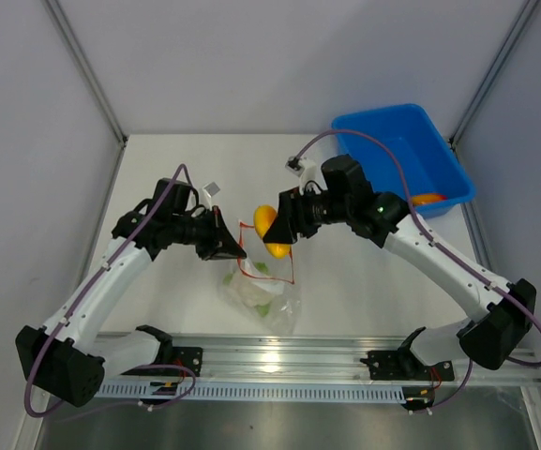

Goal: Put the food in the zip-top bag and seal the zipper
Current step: Place the fake fruit in the zipper food storage bag.

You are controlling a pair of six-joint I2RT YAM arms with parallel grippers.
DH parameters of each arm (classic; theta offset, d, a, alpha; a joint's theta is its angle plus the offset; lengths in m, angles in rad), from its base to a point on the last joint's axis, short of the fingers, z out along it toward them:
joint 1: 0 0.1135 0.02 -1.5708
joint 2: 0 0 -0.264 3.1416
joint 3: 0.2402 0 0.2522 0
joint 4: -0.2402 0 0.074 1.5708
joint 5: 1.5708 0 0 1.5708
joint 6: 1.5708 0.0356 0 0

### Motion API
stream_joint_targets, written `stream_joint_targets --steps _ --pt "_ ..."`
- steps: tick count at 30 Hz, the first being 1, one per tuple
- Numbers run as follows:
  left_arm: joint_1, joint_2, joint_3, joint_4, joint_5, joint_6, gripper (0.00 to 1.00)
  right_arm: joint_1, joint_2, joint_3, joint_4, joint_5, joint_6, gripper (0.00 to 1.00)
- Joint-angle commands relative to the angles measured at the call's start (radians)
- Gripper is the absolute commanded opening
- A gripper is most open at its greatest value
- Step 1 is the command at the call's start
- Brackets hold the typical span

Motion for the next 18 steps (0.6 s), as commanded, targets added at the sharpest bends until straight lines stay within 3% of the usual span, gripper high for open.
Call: stream_joint_targets --steps 1,5,8,10,18 --pt "-0.012 -0.031 0.002 -0.001 -0.005 -0.023 0.00 0.064 -0.015 -0.016 -0.025 0.023 -0.038 0.19" --pt "-0.024 -0.041 0.003 -0.004 -0.008 -0.030 0.01 0.125 0.014 -0.022 -0.059 0.083 -0.042 0.21" --pt "-0.029 -0.044 0.008 -0.009 -0.009 -0.030 0.01 0.156 0.028 -0.021 -0.080 0.117 -0.033 0.30" --pt "-0.031 -0.051 0.008 -0.007 -0.008 -0.028 0.01 0.170 0.034 -0.024 -0.088 0.140 -0.029 0.42" --pt "-0.035 -0.076 0.000 -0.019 -0.006 -0.025 0.01 0.181 0.080 0.013 -0.125 0.249 -0.018 0.63"
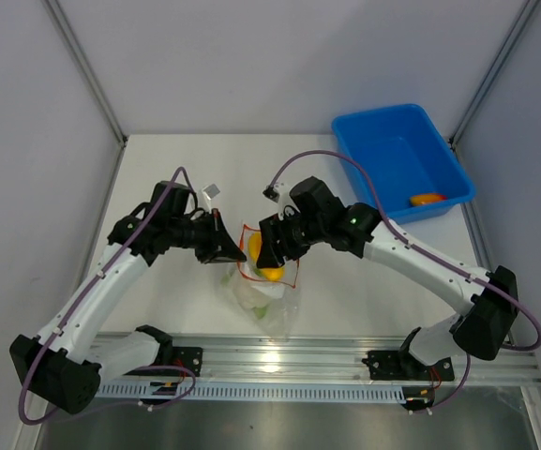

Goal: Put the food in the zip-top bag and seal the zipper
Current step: Place the fake fruit in the zipper food storage bag.

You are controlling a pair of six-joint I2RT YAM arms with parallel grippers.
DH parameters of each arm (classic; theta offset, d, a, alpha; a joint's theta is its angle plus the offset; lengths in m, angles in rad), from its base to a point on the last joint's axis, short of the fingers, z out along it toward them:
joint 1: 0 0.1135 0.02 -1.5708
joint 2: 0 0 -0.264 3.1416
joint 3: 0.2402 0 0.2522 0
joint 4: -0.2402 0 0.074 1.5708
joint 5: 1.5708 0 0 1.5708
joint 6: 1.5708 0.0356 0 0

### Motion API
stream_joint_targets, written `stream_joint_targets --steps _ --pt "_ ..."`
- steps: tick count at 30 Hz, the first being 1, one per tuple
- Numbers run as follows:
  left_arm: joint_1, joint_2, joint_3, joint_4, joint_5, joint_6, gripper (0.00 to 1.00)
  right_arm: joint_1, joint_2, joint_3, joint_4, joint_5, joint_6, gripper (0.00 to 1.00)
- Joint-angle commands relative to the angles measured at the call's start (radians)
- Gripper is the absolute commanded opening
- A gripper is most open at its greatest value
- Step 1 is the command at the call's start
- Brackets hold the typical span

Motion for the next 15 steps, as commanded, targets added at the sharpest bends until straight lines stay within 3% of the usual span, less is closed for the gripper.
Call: stream_joint_targets --steps 1,5,10,11,15 --pt "-0.007 -0.037 -0.001 -0.006 0.006 -0.013 0.01 0.005 0.019 0.047 -0.021 0.073 0.002 0.65" --pt "-0.008 -0.045 -0.006 -0.015 0.001 -0.004 0.00 0.009 0.021 0.063 -0.038 0.109 -0.001 0.84" --pt "-0.008 -0.044 -0.012 -0.007 0.003 -0.004 0.00 0.011 0.010 0.086 -0.054 0.135 -0.004 0.91" --pt "-0.008 -0.042 -0.011 -0.006 0.003 -0.004 0.01 0.011 0.009 0.089 -0.057 0.142 -0.007 0.97" --pt "-0.008 -0.039 -0.012 -0.003 0.003 -0.001 0.01 0.005 0.009 0.130 -0.087 0.205 -0.010 0.98"
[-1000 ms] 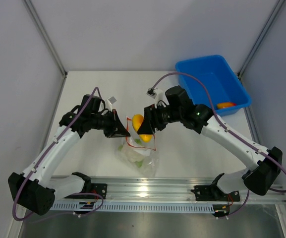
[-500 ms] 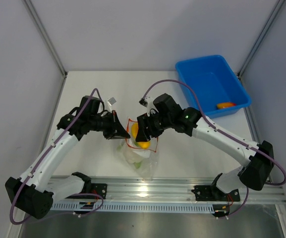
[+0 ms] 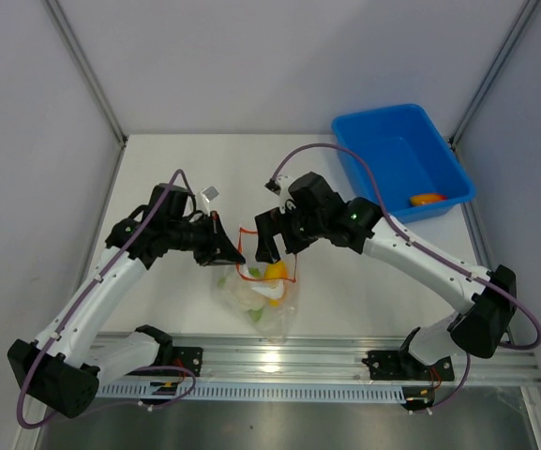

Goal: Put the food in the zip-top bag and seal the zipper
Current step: Place the fake fruit in the zipper food storage bag, then pick up the fake fruit from the bin.

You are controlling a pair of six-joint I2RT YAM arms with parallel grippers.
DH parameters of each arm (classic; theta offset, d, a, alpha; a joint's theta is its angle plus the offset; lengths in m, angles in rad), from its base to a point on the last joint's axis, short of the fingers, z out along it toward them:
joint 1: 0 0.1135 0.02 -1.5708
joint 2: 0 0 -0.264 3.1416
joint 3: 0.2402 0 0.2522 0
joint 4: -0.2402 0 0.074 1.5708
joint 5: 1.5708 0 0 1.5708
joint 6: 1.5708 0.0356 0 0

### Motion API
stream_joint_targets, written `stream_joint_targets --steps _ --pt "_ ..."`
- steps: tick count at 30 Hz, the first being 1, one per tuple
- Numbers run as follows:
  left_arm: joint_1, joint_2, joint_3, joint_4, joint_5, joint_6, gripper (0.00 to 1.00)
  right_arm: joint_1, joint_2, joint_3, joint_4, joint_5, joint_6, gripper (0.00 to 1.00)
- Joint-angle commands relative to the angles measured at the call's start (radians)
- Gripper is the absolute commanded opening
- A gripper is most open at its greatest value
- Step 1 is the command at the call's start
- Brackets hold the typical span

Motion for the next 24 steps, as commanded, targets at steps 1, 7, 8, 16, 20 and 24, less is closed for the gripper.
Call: stream_joint_targets --steps 1,7,8,16,20,24 --pt "-0.008 -0.013 0.001 0.010 0.003 0.001 0.01 -0.005 -0.015 0.080 -0.036 0.084 -0.009 0.98" --pt "-0.006 -0.016 -0.008 0.007 -0.020 0.010 0.01 -0.098 -0.007 0.156 -0.067 0.182 -0.012 0.99" --pt "-0.006 -0.018 -0.006 0.003 -0.025 0.017 0.01 -0.116 -0.004 0.166 -0.070 0.199 -0.006 0.99" --pt "-0.008 -0.029 -0.026 -0.008 -0.072 0.053 0.01 -0.340 0.011 0.252 -0.086 0.275 0.056 0.99" --pt "-0.009 -0.029 -0.044 0.013 -0.071 0.054 0.01 -0.394 0.023 0.284 -0.087 0.393 0.091 0.99" --pt "-0.011 -0.024 -0.067 0.035 -0.066 0.053 0.01 -0.449 0.057 0.336 -0.095 0.404 0.118 0.99"
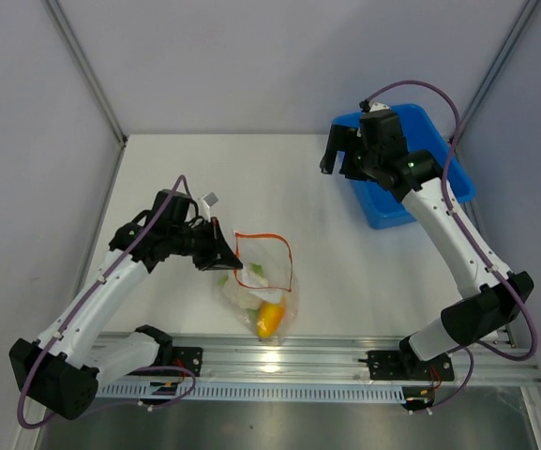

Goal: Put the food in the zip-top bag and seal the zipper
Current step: Pick up the fake fruit from the bin.

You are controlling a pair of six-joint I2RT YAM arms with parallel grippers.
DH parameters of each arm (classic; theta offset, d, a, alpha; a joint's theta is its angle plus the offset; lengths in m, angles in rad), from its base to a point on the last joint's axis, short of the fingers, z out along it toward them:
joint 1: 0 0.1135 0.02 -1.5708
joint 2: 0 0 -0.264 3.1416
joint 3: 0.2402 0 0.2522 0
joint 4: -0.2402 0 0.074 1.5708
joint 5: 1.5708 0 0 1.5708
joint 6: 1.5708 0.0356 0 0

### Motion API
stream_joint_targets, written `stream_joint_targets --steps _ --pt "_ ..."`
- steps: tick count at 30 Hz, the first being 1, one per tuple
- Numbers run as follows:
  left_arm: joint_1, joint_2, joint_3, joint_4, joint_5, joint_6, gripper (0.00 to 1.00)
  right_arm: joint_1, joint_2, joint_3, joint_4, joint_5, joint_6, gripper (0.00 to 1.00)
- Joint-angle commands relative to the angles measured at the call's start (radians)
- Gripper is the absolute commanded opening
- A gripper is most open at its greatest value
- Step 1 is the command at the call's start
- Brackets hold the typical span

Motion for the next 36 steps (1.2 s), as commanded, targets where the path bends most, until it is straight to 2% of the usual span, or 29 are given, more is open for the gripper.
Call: stream_joint_targets --steps 1,12,19,23,28,32,36 --pt "-0.010 -0.012 -0.014 0.032 -0.008 0.023 0.01 -0.041 0.034 0.073 -0.007 0.064 0.043 0.99" --pt "-0.026 -0.002 -0.022 0.033 -0.020 0.040 0.01 -0.166 0.106 0.108 0.000 0.130 0.146 1.00" --pt "-0.028 0.011 -0.002 -0.010 -0.043 0.095 0.01 -0.182 0.173 0.191 -0.027 0.266 0.129 0.99" --pt "-0.028 0.002 0.015 -0.031 -0.066 0.120 0.01 -0.184 0.213 0.243 -0.056 0.400 0.130 0.99" --pt "-0.028 -0.032 -0.003 -0.040 -0.095 0.132 0.01 -0.199 0.276 0.332 -0.153 0.523 0.175 0.99" --pt "-0.028 -0.057 -0.057 -0.019 -0.089 0.119 0.01 -0.248 0.351 0.407 -0.271 0.520 0.262 1.00" --pt "-0.030 -0.046 -0.063 0.000 -0.092 0.125 0.00 -0.322 0.420 0.457 -0.362 0.452 0.340 1.00"
